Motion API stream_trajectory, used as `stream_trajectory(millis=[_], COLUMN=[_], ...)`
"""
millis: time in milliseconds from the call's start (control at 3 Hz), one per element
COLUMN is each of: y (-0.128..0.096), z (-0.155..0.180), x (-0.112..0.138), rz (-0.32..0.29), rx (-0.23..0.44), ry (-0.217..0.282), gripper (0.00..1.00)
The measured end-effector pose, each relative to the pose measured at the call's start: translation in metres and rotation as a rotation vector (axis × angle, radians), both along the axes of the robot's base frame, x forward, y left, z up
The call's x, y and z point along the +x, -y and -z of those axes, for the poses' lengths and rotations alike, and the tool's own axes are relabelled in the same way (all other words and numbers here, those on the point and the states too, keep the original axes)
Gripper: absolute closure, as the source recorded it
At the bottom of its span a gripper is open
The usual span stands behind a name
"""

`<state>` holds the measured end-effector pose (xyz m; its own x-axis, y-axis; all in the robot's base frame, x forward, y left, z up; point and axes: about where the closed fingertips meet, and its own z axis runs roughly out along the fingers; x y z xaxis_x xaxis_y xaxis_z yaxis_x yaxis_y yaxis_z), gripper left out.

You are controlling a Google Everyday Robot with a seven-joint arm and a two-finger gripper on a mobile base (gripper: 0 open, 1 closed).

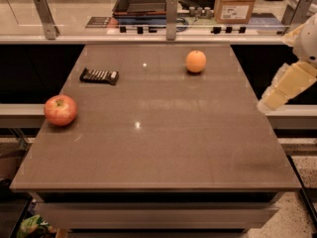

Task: Move orange near apple

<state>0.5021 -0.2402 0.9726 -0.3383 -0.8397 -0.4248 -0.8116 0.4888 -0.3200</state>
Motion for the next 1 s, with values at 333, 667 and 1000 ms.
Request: stream_trajectory(millis=[333, 667, 1000], y=[0.009, 0.008, -0.002], z=[0.000, -0.003, -0.001], x=[0.042, 0.084, 0.119], rz=[0.078, 0.130, 0.152], rx=[0.114, 0.217, 0.274], ry=[0.108, 0.211, 0.259], gripper=[0.00, 0.00, 0.00])
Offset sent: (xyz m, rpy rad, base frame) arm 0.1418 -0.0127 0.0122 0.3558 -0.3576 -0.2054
